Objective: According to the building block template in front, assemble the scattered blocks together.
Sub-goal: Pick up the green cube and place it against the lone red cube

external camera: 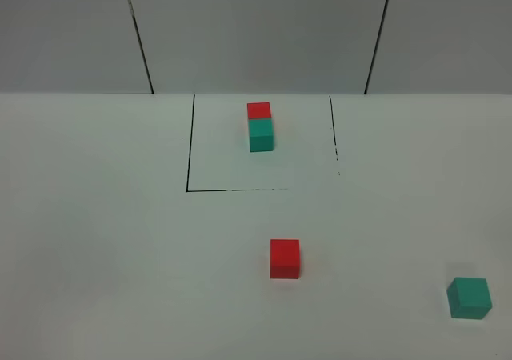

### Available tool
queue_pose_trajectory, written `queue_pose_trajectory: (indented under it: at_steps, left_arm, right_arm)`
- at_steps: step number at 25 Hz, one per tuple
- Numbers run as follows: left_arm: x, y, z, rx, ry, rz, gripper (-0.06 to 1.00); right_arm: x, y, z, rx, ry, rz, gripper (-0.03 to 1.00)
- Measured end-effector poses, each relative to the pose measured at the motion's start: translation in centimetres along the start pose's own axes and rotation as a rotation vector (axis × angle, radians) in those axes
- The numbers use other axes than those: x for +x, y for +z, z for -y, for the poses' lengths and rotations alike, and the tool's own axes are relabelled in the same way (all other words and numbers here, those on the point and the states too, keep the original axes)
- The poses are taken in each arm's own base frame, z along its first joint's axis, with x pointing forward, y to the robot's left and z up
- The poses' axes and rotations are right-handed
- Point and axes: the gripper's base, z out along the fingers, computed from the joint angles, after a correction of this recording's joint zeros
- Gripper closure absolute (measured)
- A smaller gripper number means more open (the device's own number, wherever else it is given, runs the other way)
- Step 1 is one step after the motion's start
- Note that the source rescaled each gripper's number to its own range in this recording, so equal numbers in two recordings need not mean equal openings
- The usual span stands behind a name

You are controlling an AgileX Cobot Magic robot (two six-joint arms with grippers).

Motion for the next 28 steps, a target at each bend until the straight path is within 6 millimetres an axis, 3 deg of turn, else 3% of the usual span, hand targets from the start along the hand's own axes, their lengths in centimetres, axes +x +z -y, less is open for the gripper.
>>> queue_pose_trajectory:
  at_steps: [5,28]
  left_arm:
    - [0.03,-0.04,0.04,0.003,0.006,0.003,0.33]
    - [0.04,-0.05,0.06,0.005,0.007,0.004,0.35]
  right_arm:
    - [0.00,0.00,0.00,0.000,0.000,0.000,0.14]
    - [0.00,0.00,0.00,0.000,0.000,0.000,0.14]
